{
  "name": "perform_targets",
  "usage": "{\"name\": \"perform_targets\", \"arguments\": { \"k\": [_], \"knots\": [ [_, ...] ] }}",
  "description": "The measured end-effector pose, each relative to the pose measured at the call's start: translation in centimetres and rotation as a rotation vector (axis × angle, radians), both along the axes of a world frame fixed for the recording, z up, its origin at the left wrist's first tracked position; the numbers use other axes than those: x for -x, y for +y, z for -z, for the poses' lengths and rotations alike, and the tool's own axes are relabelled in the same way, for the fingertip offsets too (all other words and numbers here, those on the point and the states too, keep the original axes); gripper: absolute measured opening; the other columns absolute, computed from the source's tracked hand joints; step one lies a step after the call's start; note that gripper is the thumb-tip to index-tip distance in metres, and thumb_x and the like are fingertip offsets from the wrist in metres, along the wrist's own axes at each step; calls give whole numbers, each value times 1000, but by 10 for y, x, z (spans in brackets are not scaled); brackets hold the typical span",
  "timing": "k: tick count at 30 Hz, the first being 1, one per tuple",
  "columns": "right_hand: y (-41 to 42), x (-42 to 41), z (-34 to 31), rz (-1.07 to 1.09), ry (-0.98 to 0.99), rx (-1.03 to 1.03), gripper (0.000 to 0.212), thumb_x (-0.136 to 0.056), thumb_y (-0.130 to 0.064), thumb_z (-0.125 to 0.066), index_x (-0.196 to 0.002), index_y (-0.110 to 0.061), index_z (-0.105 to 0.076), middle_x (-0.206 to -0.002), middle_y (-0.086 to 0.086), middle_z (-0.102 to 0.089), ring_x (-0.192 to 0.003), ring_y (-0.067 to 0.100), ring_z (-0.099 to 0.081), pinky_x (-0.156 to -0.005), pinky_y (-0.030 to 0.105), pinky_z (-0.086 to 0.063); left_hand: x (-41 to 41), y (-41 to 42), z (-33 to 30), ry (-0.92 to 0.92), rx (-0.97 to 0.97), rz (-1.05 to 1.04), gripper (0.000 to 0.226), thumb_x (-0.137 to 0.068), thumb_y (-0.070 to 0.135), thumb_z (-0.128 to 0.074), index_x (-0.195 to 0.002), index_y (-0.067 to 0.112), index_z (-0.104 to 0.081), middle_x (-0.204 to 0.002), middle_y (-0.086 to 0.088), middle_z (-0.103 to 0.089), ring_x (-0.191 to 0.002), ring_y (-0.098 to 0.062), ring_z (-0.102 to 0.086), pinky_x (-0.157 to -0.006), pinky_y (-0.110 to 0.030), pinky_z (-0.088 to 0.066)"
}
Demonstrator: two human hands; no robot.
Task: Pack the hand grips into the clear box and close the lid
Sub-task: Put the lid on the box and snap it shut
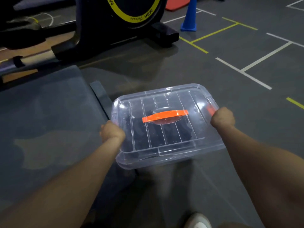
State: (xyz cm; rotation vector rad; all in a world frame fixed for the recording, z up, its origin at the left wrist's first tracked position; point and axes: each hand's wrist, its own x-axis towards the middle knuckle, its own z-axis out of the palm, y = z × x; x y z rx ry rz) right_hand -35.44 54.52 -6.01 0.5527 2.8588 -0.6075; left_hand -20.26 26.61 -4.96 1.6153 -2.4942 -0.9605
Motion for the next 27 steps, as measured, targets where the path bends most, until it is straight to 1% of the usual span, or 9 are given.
{"name": "perform_targets", "arguments": {
  "k": [3, 6, 9, 11, 16, 19, 22, 25, 27],
  "knots": [
    [3, -6, -1, -19, 26, -20, 35, -88, -2, -50, -123, 3, -54, -128, 21, -55, -120, 38, -54, -97, 44, -46, -6, 6, 6, -139, 80, 60, 38, -87, -2, -49, -125, 3, -52, -134, -21, -45, -123, -39, -46, -100, -41, -42],
    [6, -11, -4, -37, 31, -17, 34, -88, -2, -51, -121, 4, -55, -126, 22, -56, -119, 39, -55, -96, 44, -47, -12, 8, 12, -212, 125, 94, 38, -88, -4, -48, -125, 2, -52, -134, -21, -43, -124, -37, -43, -99, -39, -39],
    [9, -14, -7, -36, 7, -2, 32, -89, -1, -49, -119, 5, -56, -124, 23, -58, -115, 40, -58, -92, 42, -49, -10, 10, 13, -240, 153, 136, 37, -89, -4, -44, -126, 0, -49, -135, -21, -39, -125, -36, -40, -100, -39, -37],
    [13, -15, -6, -29, -24, 5, 33, -89, -1, -48, -121, 5, -56, -124, 23, -58, -115, 40, -58, -92, 41, -49, -8, 14, 11, -243, 162, 152, 37, -92, 0, -44, -129, 0, -47, -137, -20, -35, -126, -37, -37, -103, -39, -35],
    [17, -13, -4, -44, -28, 18, 32, -89, 0, -47, -120, 5, -56, -124, 24, -59, -115, 39, -58, -92, 40, -48, 8, 36, 8, -250, 173, 117, 55, -91, 10, -49, -142, 1, -28, -145, -14, -24, -133, -31, -27, -108, -40, -33],
    [23, -6, -4, -62, -39, 66, 32, -89, -2, -48, -120, 5, -56, -124, 24, -59, -116, 38, -57, -92, 38, -48, 29, 67, 9, -172, 255, 270, 48, -94, 14, -45, -140, 7, -32, -148, -11, -22, -136, -29, -26, -112, -37, -28],
    [32, 5, -3, -106, -91, 170, 33, -88, -9, -52, -119, 3, -59, -122, 23, -61, -114, 36, -59, -85, 33, -47, 53, 111, 8, -48, 281, 521, 49, -92, 21, -51, -138, 10, -36, -148, -8, -26, -136, -28, -29, -112, -36, -27],
    [43, 14, -3, -112, -182, 340, 44, -84, -15, -65, -123, 3, -57, -123, 22, -62, -106, 31, -62, -79, 32, -45, 77, 156, 4, 35, 227, 729, 56, -90, 30, -56, -139, 11, -36, -151, -7, -24, -139, -27, -26, -113, -34, -25],
    [54, 18, -3, -69, -250, 492, 51, -83, -18, -69, -127, 4, -53, -125, 21, -60, -99, 28, -61, -78, 34, -45, 95, 180, 7, 6, 190, 840, 65, -89, 34, -57, -143, 13, -29, -155, -6, -18, -143, -26, -19, -117, -33, -18]
  ]
}}
